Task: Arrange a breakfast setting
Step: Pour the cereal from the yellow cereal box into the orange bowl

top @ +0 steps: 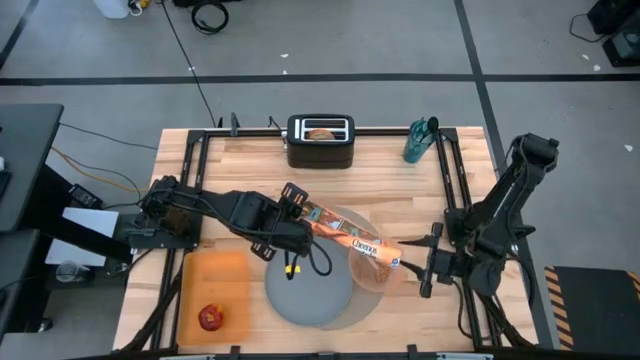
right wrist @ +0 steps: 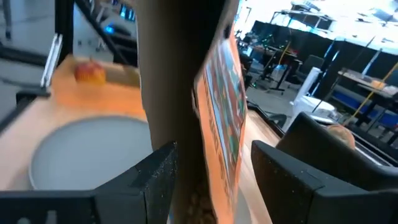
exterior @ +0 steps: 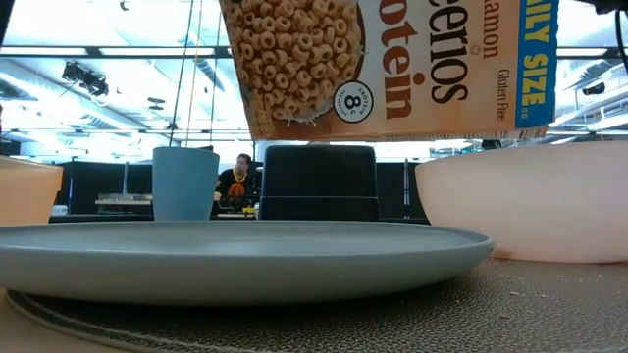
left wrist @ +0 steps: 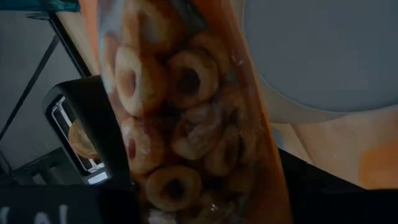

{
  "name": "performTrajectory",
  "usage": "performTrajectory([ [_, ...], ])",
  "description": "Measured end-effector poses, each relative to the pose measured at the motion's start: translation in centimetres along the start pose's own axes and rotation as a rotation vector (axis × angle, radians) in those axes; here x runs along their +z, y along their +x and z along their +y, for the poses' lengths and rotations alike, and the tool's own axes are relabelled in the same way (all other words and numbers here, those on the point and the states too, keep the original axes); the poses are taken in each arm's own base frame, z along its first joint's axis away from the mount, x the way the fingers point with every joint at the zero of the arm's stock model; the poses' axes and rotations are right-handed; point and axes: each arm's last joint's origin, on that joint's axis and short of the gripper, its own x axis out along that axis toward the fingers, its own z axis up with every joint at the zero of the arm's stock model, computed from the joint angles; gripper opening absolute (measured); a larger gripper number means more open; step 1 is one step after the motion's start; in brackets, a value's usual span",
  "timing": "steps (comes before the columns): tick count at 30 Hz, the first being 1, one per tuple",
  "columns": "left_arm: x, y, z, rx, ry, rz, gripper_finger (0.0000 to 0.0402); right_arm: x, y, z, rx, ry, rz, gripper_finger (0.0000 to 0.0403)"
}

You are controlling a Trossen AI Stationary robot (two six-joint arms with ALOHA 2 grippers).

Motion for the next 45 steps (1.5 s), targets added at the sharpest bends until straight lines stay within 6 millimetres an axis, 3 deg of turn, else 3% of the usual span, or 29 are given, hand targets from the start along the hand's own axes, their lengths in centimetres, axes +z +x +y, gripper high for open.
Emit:
performTrajectory([
  [11,0.0,0.0,-0.3,-0.151,-0.107,-0.041,0.0199,1.0,-0.2,0.2,0.014,0.074,-0.042,0.0223],
  [18,-0.6,-0.2,0.4,-0.224,-0.193,-0.060,0.0199,1.6,-3.1,-0.2,0.030,0.079,-0.074,0.0223],
  [25,-1.1,-0.2,1.2,-0.259,-0.260,-0.066,0.0199,2.0,-3.9,-0.8,-0.001,0.106,-0.080,0.0223],
  [34,-1.0,-0.3,1.0,-0.333,-0.341,-0.071,0.0199,0.9,-2.9,-0.7,0.030,0.133,-0.048,0.0223],
  [45,-1.1,-0.1,1.2,-0.351,-0.325,-0.076,0.0199,-1.1,1.2,-0.2,-0.028,0.228,0.051,0.0240],
])
